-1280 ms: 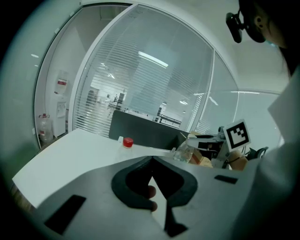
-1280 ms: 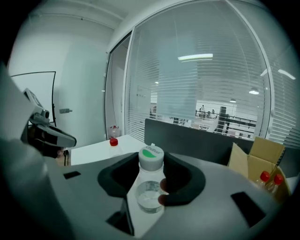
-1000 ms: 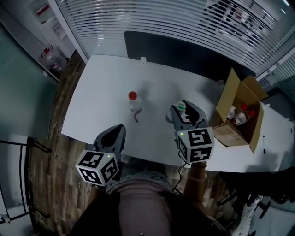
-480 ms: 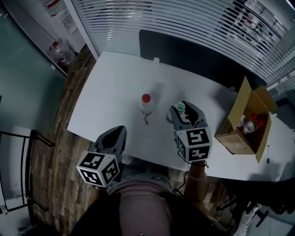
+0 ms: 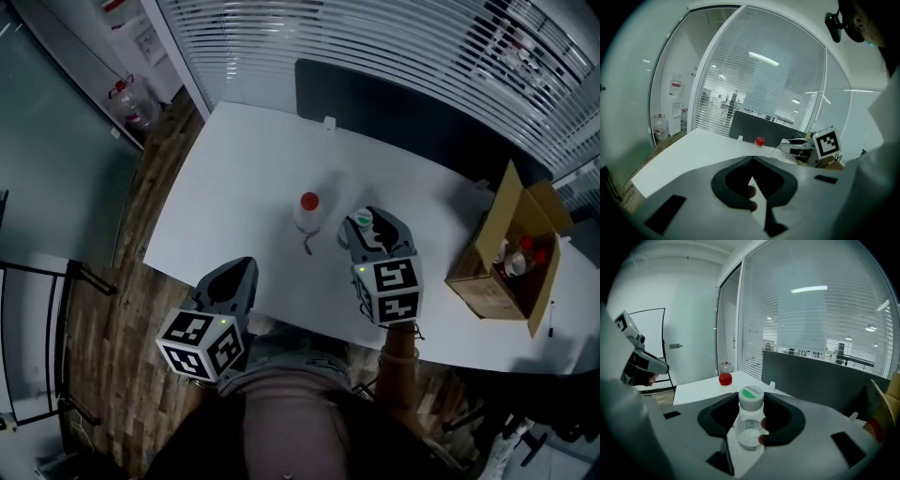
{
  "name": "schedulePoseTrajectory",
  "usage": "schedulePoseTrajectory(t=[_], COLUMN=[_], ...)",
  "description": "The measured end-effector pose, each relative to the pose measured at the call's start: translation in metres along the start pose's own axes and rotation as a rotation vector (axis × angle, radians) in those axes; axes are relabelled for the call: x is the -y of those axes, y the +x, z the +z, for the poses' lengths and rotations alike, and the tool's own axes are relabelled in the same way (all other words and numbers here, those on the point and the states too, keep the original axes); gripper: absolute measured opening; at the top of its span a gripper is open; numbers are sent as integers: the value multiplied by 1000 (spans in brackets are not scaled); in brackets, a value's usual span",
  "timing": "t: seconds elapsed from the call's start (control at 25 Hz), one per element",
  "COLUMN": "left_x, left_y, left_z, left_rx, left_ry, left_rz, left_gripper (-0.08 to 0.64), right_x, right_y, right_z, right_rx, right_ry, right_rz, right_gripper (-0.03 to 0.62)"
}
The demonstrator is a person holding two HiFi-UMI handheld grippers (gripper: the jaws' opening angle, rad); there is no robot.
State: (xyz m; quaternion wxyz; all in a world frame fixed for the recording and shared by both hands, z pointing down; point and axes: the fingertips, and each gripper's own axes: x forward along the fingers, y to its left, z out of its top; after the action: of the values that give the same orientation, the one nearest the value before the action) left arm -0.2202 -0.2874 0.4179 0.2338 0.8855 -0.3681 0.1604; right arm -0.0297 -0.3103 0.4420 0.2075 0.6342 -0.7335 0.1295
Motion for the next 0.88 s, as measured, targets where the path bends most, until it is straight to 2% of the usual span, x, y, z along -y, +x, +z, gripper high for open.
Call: schedulePoseTrajectory(t=[0.52,0.88], left_x=[2,12], left_y=[7,11], left_z=[-1,-2], left_rx=[-18,-24], left_ry=[4,15], left_rz=[-6,-21], left_gripper=[8,8], right_x=[0,3], right_y=[12,10], right_z=[-14,-15], right_rx=[-39,-37], right_ry=[-8,27], right_rz=[12,34], right_gripper=[175,175])
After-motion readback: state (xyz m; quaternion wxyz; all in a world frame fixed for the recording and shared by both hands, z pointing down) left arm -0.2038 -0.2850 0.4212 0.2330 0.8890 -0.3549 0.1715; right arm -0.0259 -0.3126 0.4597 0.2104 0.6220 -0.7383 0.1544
